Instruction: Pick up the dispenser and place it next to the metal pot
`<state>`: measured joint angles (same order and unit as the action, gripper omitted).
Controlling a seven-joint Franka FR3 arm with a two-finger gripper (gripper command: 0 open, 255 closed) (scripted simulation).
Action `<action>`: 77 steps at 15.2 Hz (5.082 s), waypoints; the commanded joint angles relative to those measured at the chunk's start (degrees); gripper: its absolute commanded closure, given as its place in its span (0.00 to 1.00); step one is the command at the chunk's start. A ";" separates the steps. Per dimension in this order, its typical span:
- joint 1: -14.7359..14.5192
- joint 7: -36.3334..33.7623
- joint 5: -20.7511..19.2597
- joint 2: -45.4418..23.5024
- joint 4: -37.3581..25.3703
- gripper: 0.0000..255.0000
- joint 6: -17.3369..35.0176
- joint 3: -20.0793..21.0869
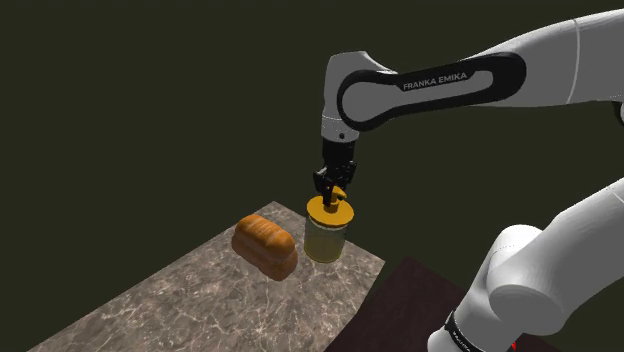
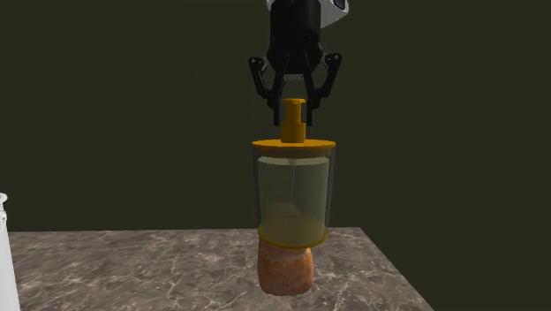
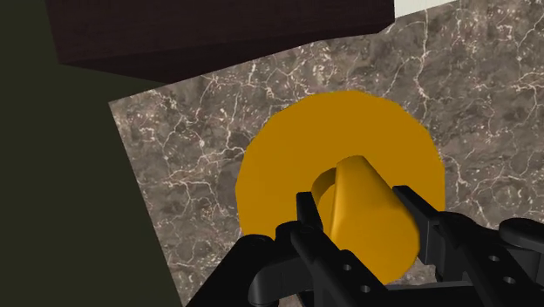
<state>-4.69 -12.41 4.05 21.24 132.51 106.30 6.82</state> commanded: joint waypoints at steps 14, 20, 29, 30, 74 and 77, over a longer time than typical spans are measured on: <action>0.16 -0.24 -0.26 0.92 -10.75 1.00 -11.65 -0.44; 0.22 -0.39 -0.37 0.48 -15.64 1.00 -16.11 -0.55; -4.32 -13.17 3.29 -2.26 -18.74 1.00 -15.55 8.34; -4.80 -14.63 3.56 -2.88 -19.39 1.00 -15.46 9.34; -17.56 -47.02 -5.08 -31.15 -30.80 1.00 1.08 27.52; -17.62 -47.11 -5.39 -31.68 -29.06 1.00 3.26 27.44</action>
<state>-22.37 -59.62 -1.32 -10.40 102.74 108.76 34.31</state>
